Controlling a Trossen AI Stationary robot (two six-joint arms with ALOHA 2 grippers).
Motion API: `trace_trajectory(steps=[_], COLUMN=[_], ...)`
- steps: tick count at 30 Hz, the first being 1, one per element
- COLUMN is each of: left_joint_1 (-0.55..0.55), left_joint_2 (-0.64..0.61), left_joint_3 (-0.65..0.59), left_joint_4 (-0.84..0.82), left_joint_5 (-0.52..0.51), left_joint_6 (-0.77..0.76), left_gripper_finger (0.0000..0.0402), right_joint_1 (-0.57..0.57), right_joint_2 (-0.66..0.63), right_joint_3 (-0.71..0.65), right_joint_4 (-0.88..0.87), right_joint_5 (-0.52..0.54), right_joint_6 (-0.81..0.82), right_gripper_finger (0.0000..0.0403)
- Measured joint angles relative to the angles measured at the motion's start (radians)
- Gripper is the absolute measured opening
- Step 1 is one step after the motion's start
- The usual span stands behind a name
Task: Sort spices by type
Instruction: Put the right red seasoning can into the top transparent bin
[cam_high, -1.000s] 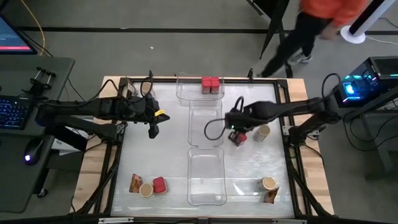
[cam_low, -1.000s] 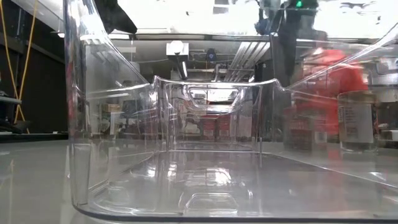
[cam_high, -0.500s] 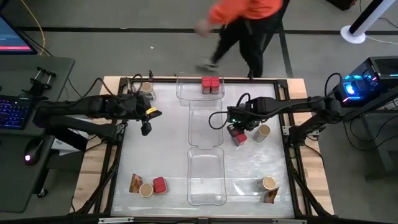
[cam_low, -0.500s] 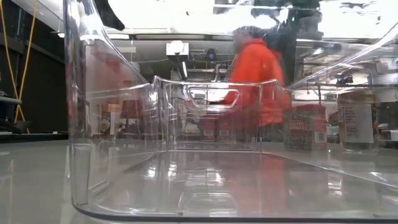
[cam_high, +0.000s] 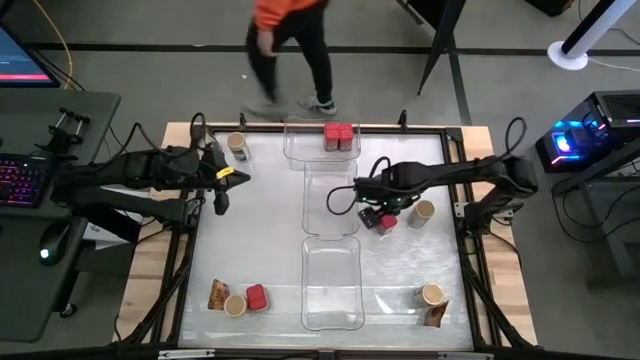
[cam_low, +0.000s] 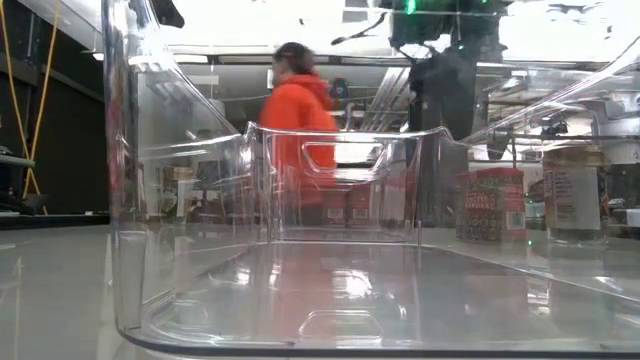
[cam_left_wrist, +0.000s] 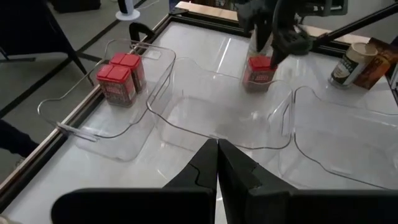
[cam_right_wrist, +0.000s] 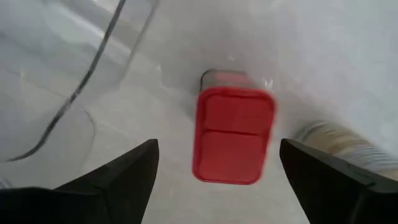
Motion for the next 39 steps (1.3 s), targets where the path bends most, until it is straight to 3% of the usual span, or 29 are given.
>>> trace_trajectory(steps=[11, 14, 17, 19, 22, 27, 32, 36, 39], left_joint_1=[0.000, 0.000, 0.000, 0.000, 0.000, 0.000, 0.000, 0.000, 0.000], left_joint_2=[0.000, 0.000, 0.000, -0.001, -0.005, -0.012, -0.002, 0.020, 0.040], left_joint_3=[0.000, 0.000, 0.000, 0.000, 0.000, 0.000, 0.001, 0.000, 0.001], left_joint_4=[0.000, 0.012, 0.059, 0.103, 0.164, 0.241, 0.334, 0.420, 0.460], left_joint_5=[0.001, 0.001, -0.005, -0.014, -0.034, -0.117, -0.218, -0.281, -0.334], left_joint_6=[0.000, 0.000, 0.009, 0.021, 0.039, 0.077, 0.097, 0.097, 0.079], left_gripper_finger=[0.0000, 0.0000, 0.0000, 0.0000, 0.0000, 0.0000, 0.0000, 0.0000, 0.0000], right_joint_1=[0.000, 0.000, -0.004, -0.008, -0.026, -0.112, -0.234, -0.324, -0.377], right_joint_2=[0.142, 0.161, 0.158, 0.144, 0.099, 0.009, -0.032, 0.000, 0.078], right_joint_3=[0.000, 0.000, 0.001, 0.006, 0.050, 0.178, 0.303, 0.364, 0.414], right_joint_4=[-0.005, -0.008, -0.029, -0.063, -0.153, -0.285, -0.099, 0.178, 0.237], right_joint_5=[-0.032, -0.046, -0.045, -0.037, 0.006, 0.167, 0.312, 0.270, 0.210], right_joint_6=[-0.028, -0.020, -0.004, -0.007, -0.049, -0.082, -0.116, -0.273, -0.371], right_gripper_finger=[0.0324, 0.0288, 0.0213, 0.0209, 0.0209, 0.0209, 0.0209, 0.0209, 0.0209])
